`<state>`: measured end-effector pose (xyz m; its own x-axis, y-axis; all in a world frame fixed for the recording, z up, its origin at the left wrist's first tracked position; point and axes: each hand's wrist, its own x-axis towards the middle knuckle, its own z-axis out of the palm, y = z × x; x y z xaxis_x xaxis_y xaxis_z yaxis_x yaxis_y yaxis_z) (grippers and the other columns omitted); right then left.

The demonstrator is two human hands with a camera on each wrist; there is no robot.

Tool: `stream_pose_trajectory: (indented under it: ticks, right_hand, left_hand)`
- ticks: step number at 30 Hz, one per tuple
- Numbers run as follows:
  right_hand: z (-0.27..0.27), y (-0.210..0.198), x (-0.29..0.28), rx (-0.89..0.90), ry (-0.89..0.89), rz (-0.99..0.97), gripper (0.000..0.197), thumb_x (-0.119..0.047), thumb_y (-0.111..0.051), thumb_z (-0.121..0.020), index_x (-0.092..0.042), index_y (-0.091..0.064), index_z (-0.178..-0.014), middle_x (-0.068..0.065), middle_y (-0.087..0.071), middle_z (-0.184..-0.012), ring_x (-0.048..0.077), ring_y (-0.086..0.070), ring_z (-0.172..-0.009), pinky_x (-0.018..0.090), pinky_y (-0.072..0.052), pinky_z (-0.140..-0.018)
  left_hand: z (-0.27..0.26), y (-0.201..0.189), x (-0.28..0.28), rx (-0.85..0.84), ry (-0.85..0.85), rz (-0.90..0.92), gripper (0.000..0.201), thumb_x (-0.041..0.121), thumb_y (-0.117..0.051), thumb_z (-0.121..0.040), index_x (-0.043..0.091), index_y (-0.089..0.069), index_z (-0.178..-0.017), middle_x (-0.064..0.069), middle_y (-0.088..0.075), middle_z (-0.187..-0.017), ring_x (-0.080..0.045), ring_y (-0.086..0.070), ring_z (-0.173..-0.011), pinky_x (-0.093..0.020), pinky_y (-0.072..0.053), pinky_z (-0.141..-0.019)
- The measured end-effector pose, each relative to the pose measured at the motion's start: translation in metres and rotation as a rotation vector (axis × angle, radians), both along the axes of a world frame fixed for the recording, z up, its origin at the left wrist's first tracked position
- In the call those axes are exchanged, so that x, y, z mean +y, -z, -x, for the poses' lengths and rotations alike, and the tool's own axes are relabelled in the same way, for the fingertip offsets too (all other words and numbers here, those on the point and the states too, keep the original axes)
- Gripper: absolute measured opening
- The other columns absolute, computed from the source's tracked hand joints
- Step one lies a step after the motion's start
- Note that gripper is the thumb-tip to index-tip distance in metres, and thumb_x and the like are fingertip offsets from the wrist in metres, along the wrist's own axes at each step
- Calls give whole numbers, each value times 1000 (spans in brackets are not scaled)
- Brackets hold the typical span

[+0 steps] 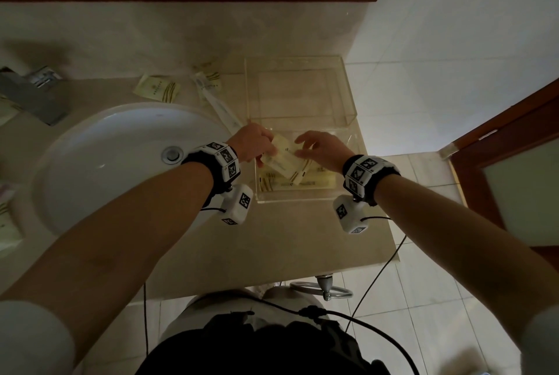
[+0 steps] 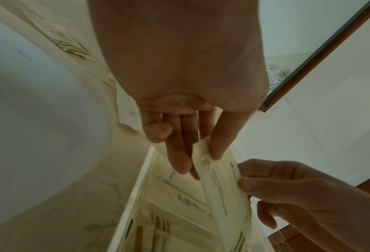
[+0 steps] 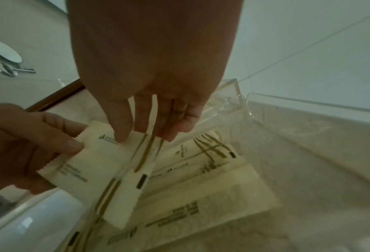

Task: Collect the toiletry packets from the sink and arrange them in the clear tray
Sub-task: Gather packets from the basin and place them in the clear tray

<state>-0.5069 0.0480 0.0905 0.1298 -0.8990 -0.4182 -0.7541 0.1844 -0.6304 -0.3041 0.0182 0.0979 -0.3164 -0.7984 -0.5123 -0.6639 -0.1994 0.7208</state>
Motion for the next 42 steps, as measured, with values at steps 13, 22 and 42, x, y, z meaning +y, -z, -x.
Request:
stream_pose_trajectory:
  ticks: [13,22,42]
  right_hand:
    - [-3,7,-7,-71,53,-116,20,-23,-64,-89,-13,-68,-106,7,-66,-100,19,-59,-85,23,-47,-66]
    - [-17,2,-9,-69,24,-5,17,-22,-59,-92,-17,-70,-104,5,-66,-95,13,-56,-76,22,-41,-66]
    - [0,10,-11,-215,322,-230,13,-10,-65,-86,-9,-68,-73,7,-65,-70,13,-57,-56,22,-42,-51]
  left_hand:
    - [-8,-3,0,20,-22,69,6,8,-65,-83,11,-66,-88,-4,-67,-70,-15,-57,-47,-14,-42,-44]
    - [-6,-3,-1,-123,156,173,28,32,-66,-85,28,-60,-112,-5,-70,-71,-12,-57,-54,-29,-51,-61]
    - [-8,0,-15,-151,46,237,15,33,-61,-85,21,-66,-92,-2,-68,-64,-13,-56,-46,-23,-47,-49]
